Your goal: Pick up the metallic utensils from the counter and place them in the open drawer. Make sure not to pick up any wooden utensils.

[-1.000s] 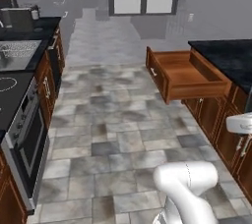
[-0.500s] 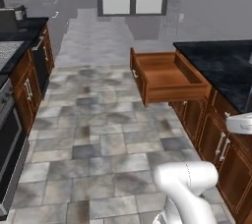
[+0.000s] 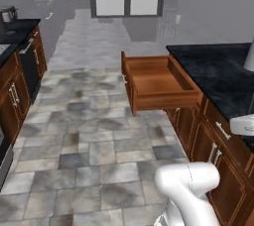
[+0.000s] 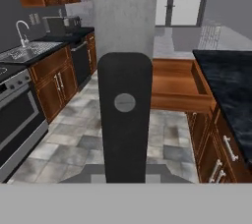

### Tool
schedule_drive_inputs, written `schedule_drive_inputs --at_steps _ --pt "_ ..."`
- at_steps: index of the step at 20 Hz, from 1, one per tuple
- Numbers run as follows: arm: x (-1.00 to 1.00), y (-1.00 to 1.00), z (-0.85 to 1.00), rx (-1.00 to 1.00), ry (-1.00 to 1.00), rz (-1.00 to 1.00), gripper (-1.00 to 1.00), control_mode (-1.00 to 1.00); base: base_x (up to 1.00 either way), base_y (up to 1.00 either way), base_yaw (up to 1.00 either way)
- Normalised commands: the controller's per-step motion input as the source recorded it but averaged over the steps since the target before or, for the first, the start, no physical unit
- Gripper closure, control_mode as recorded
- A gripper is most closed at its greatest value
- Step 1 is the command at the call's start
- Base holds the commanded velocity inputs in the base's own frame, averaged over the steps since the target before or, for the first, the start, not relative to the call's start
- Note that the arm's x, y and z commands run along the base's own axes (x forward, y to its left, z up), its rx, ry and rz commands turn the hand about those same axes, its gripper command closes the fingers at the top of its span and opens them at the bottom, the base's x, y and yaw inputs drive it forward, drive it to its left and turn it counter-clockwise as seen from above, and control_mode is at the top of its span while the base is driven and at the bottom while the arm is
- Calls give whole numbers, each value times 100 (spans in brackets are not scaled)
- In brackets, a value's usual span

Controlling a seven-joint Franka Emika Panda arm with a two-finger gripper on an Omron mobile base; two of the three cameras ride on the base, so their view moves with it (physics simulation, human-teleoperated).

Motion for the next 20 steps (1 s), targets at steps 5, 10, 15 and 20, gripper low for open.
schedule_drive_inputs --at_steps 5,10,15,20 --pt "0 0 0 0 0 0 100 100 78 -23 0" --pt "0 0 0 0 0 0 100 100 72 -14 0" --pt "0 0 0 0 0 0 100 100 60 -11 0" --pt "0 0 0 0 0 0 100 100 26 -30 3"
